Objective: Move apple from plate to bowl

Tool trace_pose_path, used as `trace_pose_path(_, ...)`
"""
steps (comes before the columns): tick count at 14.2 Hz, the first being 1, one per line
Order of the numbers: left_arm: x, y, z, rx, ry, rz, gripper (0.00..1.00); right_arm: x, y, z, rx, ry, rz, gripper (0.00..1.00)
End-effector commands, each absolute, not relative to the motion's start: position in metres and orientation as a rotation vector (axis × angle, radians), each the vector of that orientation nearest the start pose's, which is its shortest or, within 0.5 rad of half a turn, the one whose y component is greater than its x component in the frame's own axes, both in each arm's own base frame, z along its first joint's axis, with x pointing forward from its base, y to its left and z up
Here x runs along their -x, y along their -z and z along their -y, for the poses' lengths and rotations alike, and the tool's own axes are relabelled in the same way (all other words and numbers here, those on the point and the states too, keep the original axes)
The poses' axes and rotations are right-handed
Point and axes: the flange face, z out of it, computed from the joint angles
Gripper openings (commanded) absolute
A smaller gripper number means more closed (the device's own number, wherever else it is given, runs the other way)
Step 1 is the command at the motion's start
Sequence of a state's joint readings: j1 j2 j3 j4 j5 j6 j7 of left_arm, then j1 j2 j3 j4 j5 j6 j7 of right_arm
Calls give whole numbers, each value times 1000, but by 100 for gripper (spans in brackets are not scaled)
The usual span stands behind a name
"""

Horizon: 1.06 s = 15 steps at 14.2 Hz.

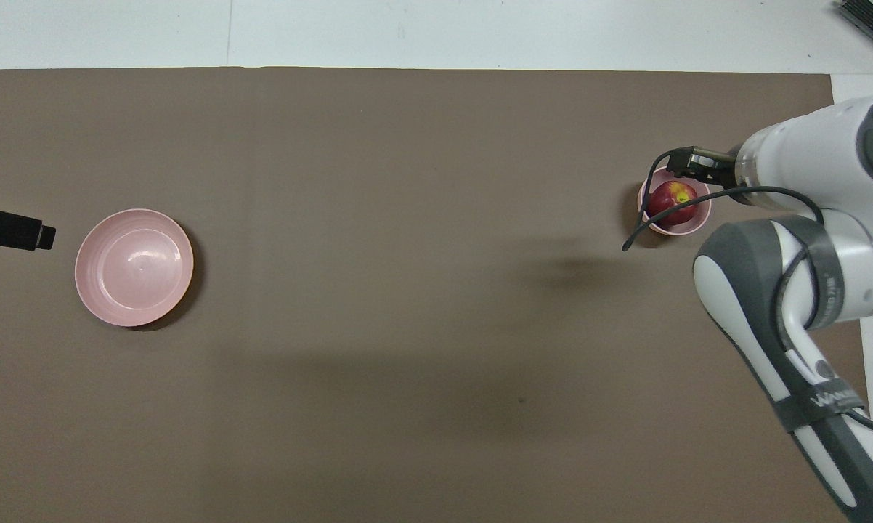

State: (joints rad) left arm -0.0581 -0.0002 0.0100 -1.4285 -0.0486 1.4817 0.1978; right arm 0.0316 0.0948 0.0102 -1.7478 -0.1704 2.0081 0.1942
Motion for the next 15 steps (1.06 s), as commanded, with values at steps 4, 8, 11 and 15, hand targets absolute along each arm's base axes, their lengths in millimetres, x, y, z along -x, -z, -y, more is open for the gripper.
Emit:
trace_pose_path(4,-543,-688,30,3149,87,-391,100,-560,-605,-14,3249,8,-29,100)
trace_pose_path(8,-538,-685,26,3151,58,-377,100,-544,-641,-15,3162,-131,-69,100)
trace_pose_path(11,-539,-684,26,3152,55,-374,100,-541,-649,-6,3113,-143,-113,100)
trace_pose_path(15,-539,-684,26,3151,55,-376,100,-539,-650,10,3067,-163,-161,100)
